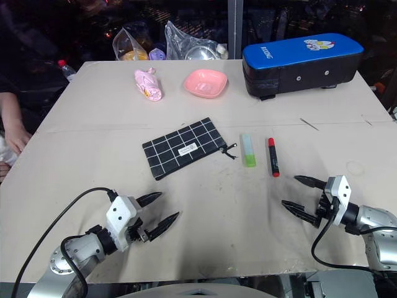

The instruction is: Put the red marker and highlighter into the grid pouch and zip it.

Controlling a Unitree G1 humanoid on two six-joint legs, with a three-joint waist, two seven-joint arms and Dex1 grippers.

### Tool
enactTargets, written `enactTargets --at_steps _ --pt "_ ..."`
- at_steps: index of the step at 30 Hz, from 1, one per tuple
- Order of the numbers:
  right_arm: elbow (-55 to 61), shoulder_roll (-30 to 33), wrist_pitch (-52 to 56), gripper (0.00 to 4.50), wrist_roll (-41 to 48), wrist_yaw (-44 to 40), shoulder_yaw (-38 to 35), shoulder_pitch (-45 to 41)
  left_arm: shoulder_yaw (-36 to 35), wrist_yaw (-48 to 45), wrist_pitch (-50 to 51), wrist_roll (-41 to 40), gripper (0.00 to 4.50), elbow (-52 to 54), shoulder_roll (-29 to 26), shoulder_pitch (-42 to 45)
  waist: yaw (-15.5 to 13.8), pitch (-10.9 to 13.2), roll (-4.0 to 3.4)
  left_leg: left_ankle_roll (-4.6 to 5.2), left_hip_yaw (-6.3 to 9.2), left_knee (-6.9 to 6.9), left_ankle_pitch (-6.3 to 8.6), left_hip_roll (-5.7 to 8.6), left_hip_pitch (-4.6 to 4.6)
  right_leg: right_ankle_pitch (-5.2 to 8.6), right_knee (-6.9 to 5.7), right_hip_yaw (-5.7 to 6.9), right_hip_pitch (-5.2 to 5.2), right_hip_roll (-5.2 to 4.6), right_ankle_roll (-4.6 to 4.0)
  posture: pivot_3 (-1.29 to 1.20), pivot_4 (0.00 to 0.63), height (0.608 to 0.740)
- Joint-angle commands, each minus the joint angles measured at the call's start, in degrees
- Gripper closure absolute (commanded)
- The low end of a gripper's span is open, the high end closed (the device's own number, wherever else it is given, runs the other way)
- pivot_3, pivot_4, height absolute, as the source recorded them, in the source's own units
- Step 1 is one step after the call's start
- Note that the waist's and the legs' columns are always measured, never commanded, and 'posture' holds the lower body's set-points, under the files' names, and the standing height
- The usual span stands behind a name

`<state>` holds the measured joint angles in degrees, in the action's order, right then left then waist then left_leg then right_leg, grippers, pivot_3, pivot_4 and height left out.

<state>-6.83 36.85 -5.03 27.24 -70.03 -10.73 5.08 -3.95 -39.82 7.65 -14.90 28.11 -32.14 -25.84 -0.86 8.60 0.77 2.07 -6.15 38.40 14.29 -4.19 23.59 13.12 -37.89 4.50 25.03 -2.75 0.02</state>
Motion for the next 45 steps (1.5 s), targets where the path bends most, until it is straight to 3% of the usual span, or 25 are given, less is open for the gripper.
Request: enactTargets --at_steps 1,14,19,21,26,32,35,39,45 --pt "-0.42 0.73 -1.06 0.00 0.52 -1.03 -1.36 -1.23 -0.10 -0.13 -0.14 -0.95 0.45 2.58 0.09 -0.58 0.00 0.00 0.00 0.00 0.00 0.00 0.00 0.00 0.00 0.00 0.00 0.00 0.00 0.00 0.00 0.00 0.150 0.740" --pt "0.18 0.40 -1.44 0.00 0.55 -3.48 0.21 -2.41 -1.81 -0.99 -2.98 -2.96 0.45 1.64 0.71 -1.51 0.00 0.00 0.00 0.00 -0.01 0.00 0.00 0.00 -0.01 0.00 0.00 0.00 0.00 0.00 0.00 0.00 0.150 0.740" --pt "11.69 -2.13 4.78 0.00 12.83 -8.49 0.18 -1.91 -8.66 1.85 -6.02 -2.75 0.45 -2.76 1.54 1.43 0.01 0.00 -0.01 0.00 0.10 0.00 0.00 -0.02 -0.01 -0.02 -0.02 -0.01 -0.02 0.06 0.01 0.00 0.150 0.740" --pt "16.12 -3.28 8.13 0.00 14.67 -5.33 1.13 -3.07 -11.84 1.26 -6.72 -2.85 0.45 -6.29 0.20 2.95 0.04 0.00 -0.01 0.00 0.14 0.00 0.00 -0.02 -0.07 -0.02 -0.02 -0.02 -0.07 0.09 0.00 0.00 0.150 0.740" --pt "19.31 -4.75 9.86 0.00 13.56 -2.07 2.43 -5.36 -16.18 -2.48 -19.75 4.02 0.45 -19.06 -7.58 7.31 -0.13 -0.01 0.02 -0.01 0.13 -0.01 0.00 -0.03 -0.09 -0.01 -0.01 0.20 -0.07 0.10 -0.03 0.00 0.150 0.740" --pt "19.09 -5.03 9.78 0.00 12.84 -1.04 2.52 -5.21 -10.83 -0.87 -46.97 21.50 0.45 -36.13 -18.47 16.34 -0.78 -0.01 0.04 0.00 0.10 0.00 0.01 0.05 0.05 -0.12 0.10 0.33 -0.06 -0.19 -0.22 0.00 0.150 0.740" --pt "19.69 -5.67 9.88 0.00 12.69 -0.01 2.82 -5.11 -5.97 3.08 -57.39 30.28 0.45 -43.31 -21.26 25.00 -1.01 -0.02 0.04 0.00 0.07 0.00 0.01 0.04 0.05 -0.13 0.11 0.35 -0.06 -0.22 -0.22 0.00 0.150 0.740" --pt "20.57 -6.37 10.22 0.00 12.39 1.50 3.21 -5.36 2.77 5.28 -66.22 37.75 0.45 -52.22 -21.14 38.25 -1.27 -0.02 0.04 0.00 0.03 0.00 0.00 0.02 0.08 -0.20 0.04 0.36 -0.01 -0.17 -0.13 0.00 0.150 0.740" --pt "21.65 -6.52 10.81 0.00 12.21 3.22 3.22 -5.74 12.04 9.77 -72.91 44.99 0.45 -63.14 -18.25 50.99 -1.17 -0.02 0.04 0.00 -0.34 0.00 0.00 0.05 0.05 -0.27 -0.01 0.33 0.01 -0.05 -0.02 0.00 0.150 0.740"
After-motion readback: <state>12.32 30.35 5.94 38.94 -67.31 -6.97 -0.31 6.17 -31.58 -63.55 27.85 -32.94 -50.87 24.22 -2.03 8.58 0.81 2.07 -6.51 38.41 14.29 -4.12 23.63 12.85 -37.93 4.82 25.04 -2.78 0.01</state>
